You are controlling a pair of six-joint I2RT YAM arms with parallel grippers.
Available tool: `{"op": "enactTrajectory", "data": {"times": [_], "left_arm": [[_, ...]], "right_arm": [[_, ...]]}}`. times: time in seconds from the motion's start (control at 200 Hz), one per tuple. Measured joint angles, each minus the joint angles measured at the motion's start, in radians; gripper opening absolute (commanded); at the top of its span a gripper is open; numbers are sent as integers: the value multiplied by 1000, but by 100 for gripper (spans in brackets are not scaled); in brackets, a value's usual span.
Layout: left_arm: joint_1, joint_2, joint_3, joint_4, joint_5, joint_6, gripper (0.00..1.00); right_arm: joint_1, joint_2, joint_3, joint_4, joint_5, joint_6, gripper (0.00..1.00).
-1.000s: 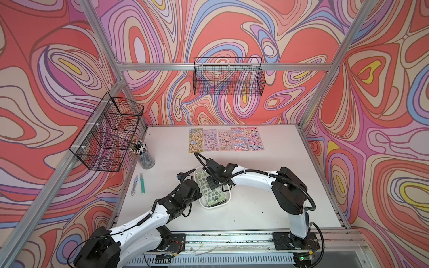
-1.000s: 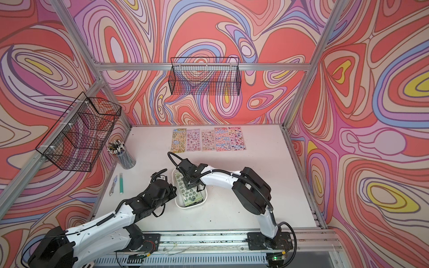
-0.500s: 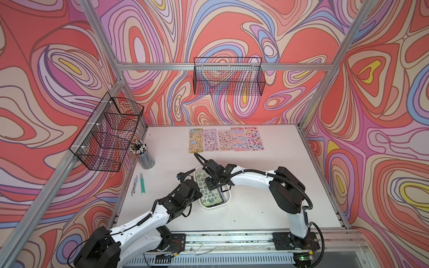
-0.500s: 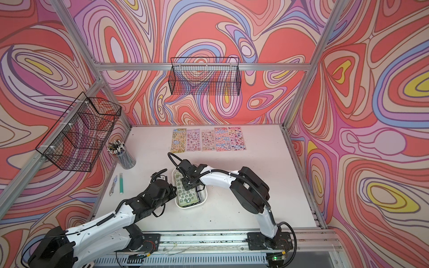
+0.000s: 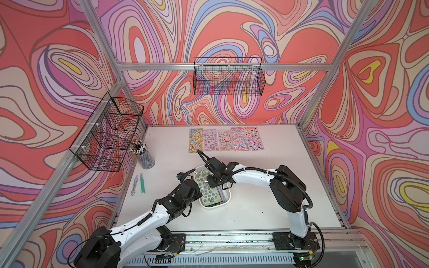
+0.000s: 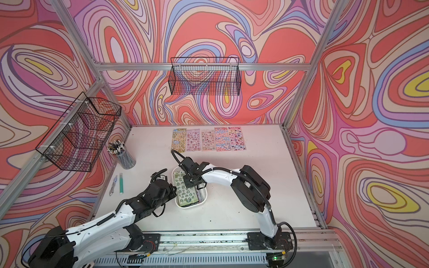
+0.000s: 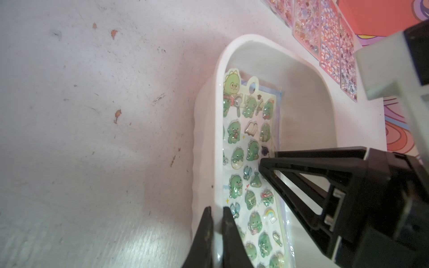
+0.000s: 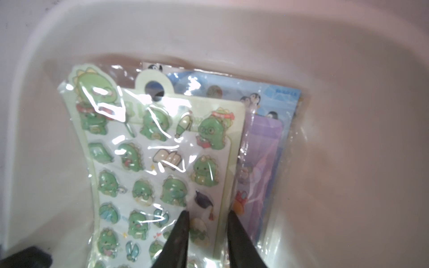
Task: Take the stickers out of the storage box
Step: Pick up the sticker from the storage box.
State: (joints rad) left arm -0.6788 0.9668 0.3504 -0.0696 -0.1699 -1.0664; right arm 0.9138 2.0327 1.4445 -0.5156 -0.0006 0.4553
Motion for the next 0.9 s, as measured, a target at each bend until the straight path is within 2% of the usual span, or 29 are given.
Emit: {"op": "enactTrajectory", "data": {"times": [0.466, 0.901], "left_arm": [[0, 11, 0, 15, -3, 0, 10], [0, 10, 0, 15, -3, 0, 10]], "right_arm": [[-80, -34, -73, 93, -146, 29, 11], [-86, -34, -80, 100, -159, 36, 0]]}}
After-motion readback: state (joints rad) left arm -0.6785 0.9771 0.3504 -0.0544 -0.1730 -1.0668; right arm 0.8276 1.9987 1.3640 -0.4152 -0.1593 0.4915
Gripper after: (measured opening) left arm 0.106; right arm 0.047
